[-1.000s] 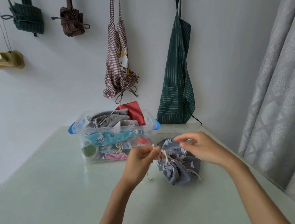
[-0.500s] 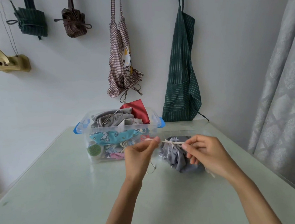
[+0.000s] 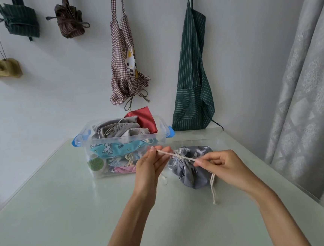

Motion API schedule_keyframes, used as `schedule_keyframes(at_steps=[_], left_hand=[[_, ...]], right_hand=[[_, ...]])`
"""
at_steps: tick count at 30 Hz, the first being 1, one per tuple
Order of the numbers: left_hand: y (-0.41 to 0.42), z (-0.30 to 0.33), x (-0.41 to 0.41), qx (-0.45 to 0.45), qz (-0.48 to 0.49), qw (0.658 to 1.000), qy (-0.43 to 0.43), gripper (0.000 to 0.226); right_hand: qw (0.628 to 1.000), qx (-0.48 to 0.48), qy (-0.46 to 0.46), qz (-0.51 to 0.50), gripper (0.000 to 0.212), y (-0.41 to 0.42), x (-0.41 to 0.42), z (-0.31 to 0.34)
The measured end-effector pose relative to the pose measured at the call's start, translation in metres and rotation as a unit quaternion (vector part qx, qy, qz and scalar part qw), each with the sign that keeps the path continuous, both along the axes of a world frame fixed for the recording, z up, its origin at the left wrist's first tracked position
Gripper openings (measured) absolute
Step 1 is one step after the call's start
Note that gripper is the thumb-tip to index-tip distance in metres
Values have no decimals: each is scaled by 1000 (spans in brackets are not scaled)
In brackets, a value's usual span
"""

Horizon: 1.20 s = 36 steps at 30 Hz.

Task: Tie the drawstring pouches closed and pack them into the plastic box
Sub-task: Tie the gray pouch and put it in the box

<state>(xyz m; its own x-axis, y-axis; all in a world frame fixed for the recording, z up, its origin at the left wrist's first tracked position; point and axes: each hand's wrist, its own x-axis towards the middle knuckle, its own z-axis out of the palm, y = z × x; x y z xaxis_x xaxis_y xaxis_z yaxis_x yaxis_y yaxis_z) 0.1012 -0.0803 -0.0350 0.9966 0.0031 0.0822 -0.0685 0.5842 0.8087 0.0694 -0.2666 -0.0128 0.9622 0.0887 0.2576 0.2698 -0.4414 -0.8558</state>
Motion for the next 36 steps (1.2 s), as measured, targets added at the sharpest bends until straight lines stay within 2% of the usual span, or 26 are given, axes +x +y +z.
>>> schedule_keyframes(at_steps=[4, 8, 12, 14, 18, 22, 24, 26, 30, 32, 34, 36], left_hand=[[-6, -5, -1, -55, 29, 998, 19, 27], [2, 3, 0, -50, -27, 998, -10, 30], [7, 4, -1, 33, -64, 997, -29, 30], [9, 0, -2, 132, -53, 988, -56, 29], [11, 4, -5, 349, -52, 925, -138, 28], [3, 4, -13, 470, -171, 847, -178, 28], [-1, 3, -17, 514, -218, 811, -177, 28], [-5, 4, -19, 535, -248, 793, -152, 28], [-8, 4, -23, 559, -296, 763, -136, 35], [-5, 3, -22, 556, -298, 761, -151, 32], [0, 2, -20, 539, -291, 775, -157, 35], [3, 3, -19, 510, -293, 798, -134, 34]], right_hand=[[999, 6, 40, -8, 12, 5, 0, -7], [997, 17, 76, 14, 15, 1, -4, 0], [993, -3, 118, -10, 13, -2, -3, -1], [988, -53, 145, -3, 14, -2, -5, -1], [977, -109, 177, 42, 25, -7, -17, 18], [984, -90, 150, 39, 34, -12, -28, 37], [990, -63, 126, 22, 36, -10, -28, 41], [991, -66, 113, 11, 39, -3, -19, 45], [982, -177, 61, -14, 45, 24, 15, 57], [975, -217, 48, 28, 39, 42, 29, 59], [958, -267, 66, 85, 30, 56, 41, 53], [943, -310, 68, 101, 32, 61, 45, 46]])
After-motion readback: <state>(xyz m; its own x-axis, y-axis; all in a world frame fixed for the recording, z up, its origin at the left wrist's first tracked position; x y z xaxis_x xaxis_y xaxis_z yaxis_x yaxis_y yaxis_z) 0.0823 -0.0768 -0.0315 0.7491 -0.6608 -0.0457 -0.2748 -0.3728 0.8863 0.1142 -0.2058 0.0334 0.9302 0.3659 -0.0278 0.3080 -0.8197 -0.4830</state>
